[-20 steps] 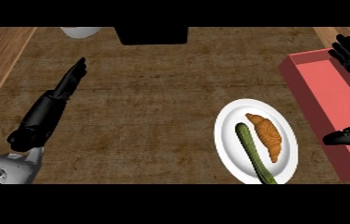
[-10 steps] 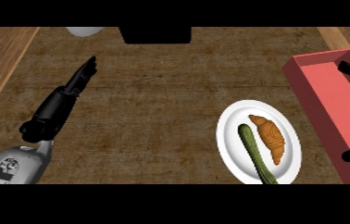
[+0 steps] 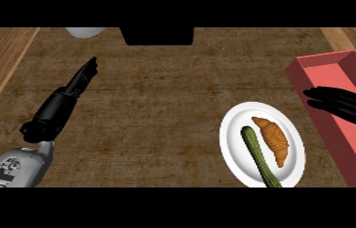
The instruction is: Pick the squash from the plate and place it in the cardboard box
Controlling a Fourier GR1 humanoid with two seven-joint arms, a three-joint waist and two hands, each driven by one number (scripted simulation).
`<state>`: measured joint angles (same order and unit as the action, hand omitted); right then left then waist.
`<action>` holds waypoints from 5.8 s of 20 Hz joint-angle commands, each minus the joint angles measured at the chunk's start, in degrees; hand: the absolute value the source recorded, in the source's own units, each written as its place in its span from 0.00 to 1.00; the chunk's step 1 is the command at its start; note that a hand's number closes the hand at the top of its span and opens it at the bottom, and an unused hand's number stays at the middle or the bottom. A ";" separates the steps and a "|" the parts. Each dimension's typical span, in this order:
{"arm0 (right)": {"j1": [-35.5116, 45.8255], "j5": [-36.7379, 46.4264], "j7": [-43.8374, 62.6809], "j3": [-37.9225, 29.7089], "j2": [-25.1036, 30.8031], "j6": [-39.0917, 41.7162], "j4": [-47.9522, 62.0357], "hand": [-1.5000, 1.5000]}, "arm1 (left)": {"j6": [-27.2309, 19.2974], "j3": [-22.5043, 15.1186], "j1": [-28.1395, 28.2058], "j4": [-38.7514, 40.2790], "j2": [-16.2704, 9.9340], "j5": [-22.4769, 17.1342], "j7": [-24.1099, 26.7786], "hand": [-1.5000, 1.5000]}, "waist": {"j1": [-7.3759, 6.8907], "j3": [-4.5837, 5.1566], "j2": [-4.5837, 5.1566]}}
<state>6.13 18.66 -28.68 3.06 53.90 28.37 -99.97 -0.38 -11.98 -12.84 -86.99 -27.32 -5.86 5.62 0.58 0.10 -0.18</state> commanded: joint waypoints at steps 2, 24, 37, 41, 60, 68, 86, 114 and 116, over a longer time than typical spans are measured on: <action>-5.22 7.57 10.00 5.20 1.26 1.41 -14.46 0.00 | 1.81 2.26 1.29 0.50 -1.29 -0.96 0.79 0.50 | 0.57 0.01 -0.30; -11.58 29.94 28.74 16.20 -13.20 6.55 -21.39 0.00 | 5.92 6.01 1.62 2.48 5.89 5.58 2.69 0.50 | -0.23 -0.10 0.14; -3.89 41.17 25.75 19.04 -22.87 6.09 -8.84 0.00 | 8.03 8.01 1.76 -3.42 9.70 9.94 -2.79 0.50 | -0.65 -0.11 0.15; -7.39 45.44 24.61 20.29 -24.08 1.66 -6.63 0.00 | 11.21 10.88 0.14 -1.44 8.57 9.14 -1.94 0.50 | -0.50 -0.11 0.16; -3.44 53.40 19.07 18.15 -32.25 -4.66 10.52 0.00 | 13.03 13.53 -1.66 -0.24 12.74 12.42 -3.37 0.50 | -0.65 -0.12 0.24; -2.58 54.59 8.75 18.87 -31.01 -11.58 14.73 1.00 | 12.30 12.58 0.78 -3.20 14.26 14.94 -2.40 0.50 | -0.67 -0.11 0.19; 15.87 51.71 35.42 -5.48 -48.09 -19.56 24.58 1.00 | 15.18 13.61 -1.80 -2.56 14.08 13.71 -2.40 0.50 | -3.03 -0.17 1.15; 36.79 52.93 58.28 -28.75 -29.63 -31.82 31.74 1.00 | 14.62 14.39 1.34 -2.87 15.13 14.97 -2.33 0.50 | -0.42 -0.10 0.12; 34.27 53.61 56.16 -28.54 -27.45 -30.59 34.57 1.00 | 13.57 13.08 2.00 -1.64 15.92 16.92 -0.53 0.50 | -0.25 -0.09 0.18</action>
<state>44.14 72.85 29.76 -24.50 22.08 -4.95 -66.30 13.98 2.01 -11.64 -89.53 -12.17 9.60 3.83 -0.08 0.00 0.04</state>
